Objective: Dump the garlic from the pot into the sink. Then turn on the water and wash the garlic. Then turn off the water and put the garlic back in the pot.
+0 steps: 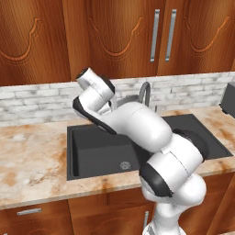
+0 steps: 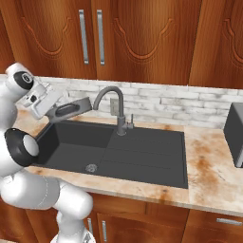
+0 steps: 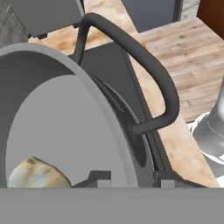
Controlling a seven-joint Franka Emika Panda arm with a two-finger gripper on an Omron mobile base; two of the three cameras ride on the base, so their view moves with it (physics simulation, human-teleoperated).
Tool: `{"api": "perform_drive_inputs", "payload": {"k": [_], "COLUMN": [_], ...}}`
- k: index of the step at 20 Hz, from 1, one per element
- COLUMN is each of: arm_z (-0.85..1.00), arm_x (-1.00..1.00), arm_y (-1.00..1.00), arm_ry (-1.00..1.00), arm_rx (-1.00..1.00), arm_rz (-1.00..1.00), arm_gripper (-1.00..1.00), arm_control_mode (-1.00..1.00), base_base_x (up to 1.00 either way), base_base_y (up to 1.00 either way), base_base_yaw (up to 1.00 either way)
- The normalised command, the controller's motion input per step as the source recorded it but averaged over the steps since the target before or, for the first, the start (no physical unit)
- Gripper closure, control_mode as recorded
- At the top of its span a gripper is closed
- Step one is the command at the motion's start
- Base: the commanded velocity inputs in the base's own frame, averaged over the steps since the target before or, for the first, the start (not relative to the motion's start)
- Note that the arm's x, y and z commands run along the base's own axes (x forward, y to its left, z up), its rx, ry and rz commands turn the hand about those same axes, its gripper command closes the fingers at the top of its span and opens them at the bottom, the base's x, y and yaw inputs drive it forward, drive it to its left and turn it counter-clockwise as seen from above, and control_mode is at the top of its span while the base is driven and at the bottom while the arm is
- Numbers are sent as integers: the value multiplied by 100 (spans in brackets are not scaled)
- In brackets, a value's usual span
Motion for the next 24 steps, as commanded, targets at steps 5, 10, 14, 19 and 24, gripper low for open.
{"api": "perform_drive_inputs", "payload": {"k": [5,10,14,19,24], "arm_z": [0,0,-7,-25,-21], "arm_x": [9,4,36,36,22], "arm_y": [50,95,33,-2,0], "arm_ry": [-28,-36,-10,0,0], "arm_rx": [-32,-45,-35,-26,-25], "arm_rz": [-11,-11,-13,-19,-24], "arm_gripper": [100,100,100,100,100], "arm_control_mode": [-100,-100,-100,-100,-100], "base_base_x": [0,0,0,0,0], "base_base_y": [0,0,0,0,0], "base_base_yaw": [0,0,0,0,0]}}
